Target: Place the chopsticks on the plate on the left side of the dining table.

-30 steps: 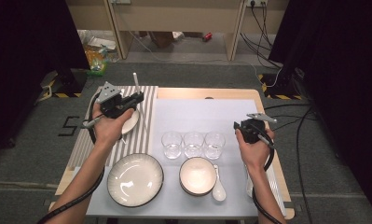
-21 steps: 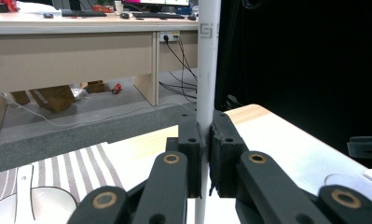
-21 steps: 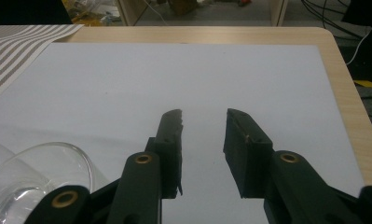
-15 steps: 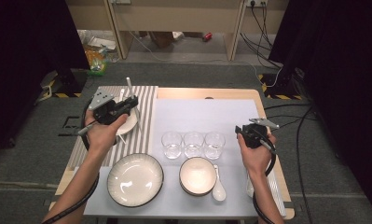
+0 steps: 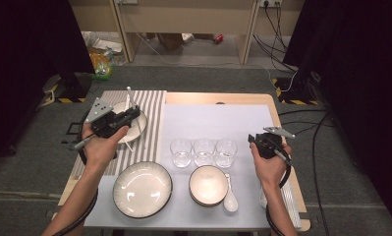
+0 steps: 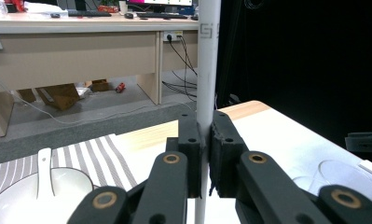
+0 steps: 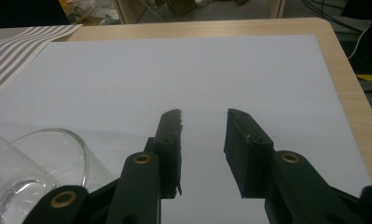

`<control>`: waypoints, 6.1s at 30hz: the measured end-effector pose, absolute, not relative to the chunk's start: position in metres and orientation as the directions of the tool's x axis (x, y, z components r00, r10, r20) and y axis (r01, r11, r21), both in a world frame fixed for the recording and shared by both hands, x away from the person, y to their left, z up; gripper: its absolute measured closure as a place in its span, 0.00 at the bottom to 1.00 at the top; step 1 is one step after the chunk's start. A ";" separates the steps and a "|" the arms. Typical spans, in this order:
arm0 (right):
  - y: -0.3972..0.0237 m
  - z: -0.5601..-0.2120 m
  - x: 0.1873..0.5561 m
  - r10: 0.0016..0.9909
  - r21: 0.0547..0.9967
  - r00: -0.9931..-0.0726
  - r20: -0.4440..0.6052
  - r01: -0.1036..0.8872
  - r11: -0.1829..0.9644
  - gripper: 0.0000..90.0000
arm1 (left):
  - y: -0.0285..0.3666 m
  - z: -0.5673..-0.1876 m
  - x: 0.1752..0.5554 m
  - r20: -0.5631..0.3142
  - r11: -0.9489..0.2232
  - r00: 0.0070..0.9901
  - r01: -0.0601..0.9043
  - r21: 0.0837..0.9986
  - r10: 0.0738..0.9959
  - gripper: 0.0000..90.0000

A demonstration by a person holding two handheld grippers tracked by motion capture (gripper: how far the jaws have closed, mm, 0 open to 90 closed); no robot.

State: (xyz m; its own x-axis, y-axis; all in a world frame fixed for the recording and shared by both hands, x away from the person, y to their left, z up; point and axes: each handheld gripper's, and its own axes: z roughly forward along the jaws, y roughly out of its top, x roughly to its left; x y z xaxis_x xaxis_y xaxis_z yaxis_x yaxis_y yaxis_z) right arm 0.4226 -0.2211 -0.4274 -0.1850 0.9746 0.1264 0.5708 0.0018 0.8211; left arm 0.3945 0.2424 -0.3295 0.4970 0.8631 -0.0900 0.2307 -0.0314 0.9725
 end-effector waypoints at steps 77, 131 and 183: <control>-0.231 -0.428 0.417 0.977 0.821 -0.163 0.135 0.570 -0.019 0.74 | 0.346 -0.395 0.409 -0.166 0.080 0.189 0.395 0.915 0.968 0.93; -0.232 -0.434 0.419 0.977 0.820 -0.176 0.123 0.572 0.000 0.75 | 0.359 -0.471 0.507 -0.252 0.319 -0.197 0.630 0.708 0.947 0.92; -0.230 -0.434 0.419 0.976 0.819 -0.180 0.119 0.574 0.006 0.75 | 0.354 -0.466 0.512 -0.220 0.324 -0.239 0.650 0.687 0.946 0.93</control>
